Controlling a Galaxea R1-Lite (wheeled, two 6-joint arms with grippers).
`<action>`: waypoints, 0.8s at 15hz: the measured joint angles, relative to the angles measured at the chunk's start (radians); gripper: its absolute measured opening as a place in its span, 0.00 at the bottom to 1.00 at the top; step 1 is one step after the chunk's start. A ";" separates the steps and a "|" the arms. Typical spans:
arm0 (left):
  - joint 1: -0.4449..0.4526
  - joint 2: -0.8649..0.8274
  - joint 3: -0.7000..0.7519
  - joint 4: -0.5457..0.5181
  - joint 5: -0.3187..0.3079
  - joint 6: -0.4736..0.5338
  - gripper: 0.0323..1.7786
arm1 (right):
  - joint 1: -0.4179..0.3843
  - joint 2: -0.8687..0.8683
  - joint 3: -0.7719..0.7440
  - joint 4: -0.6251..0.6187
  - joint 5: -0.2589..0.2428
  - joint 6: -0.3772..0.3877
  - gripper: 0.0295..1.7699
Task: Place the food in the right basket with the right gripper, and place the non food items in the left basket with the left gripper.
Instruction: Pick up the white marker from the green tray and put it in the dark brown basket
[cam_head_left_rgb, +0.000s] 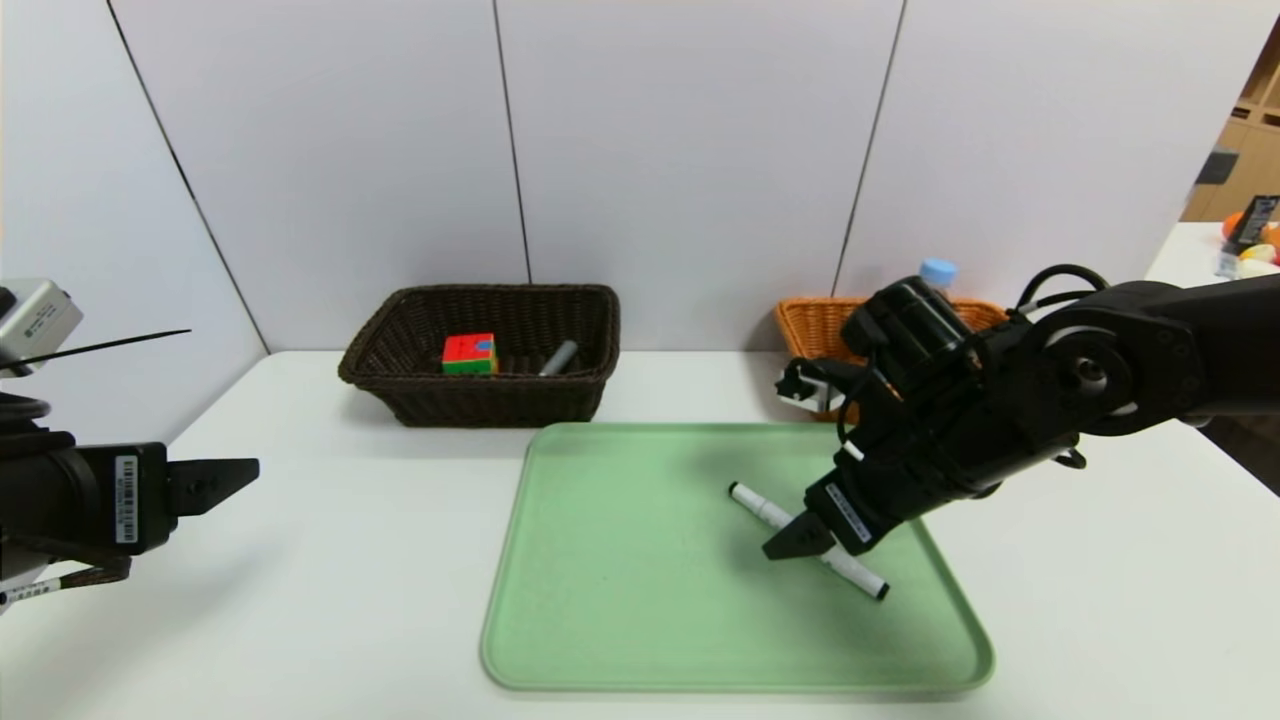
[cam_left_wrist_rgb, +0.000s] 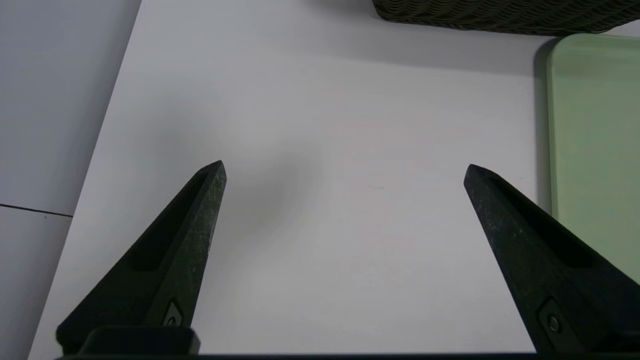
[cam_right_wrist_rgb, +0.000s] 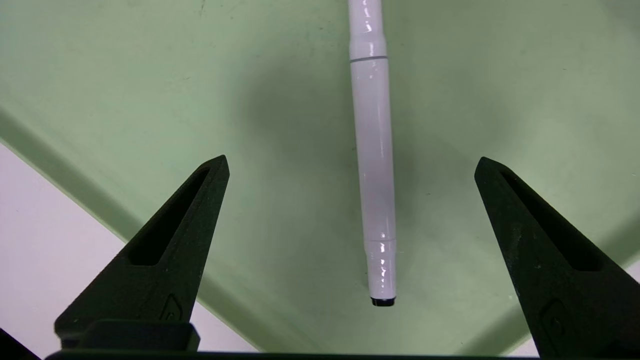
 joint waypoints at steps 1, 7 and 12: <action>-0.001 0.000 0.000 0.000 0.000 0.000 0.95 | 0.003 0.009 -0.002 0.000 -0.001 0.000 0.96; -0.005 -0.001 -0.002 0.000 0.000 -0.001 0.95 | 0.011 0.048 -0.005 -0.007 -0.036 -0.002 0.96; -0.017 -0.001 0.000 0.000 -0.001 -0.003 0.95 | 0.025 0.067 -0.014 -0.006 -0.079 -0.003 0.96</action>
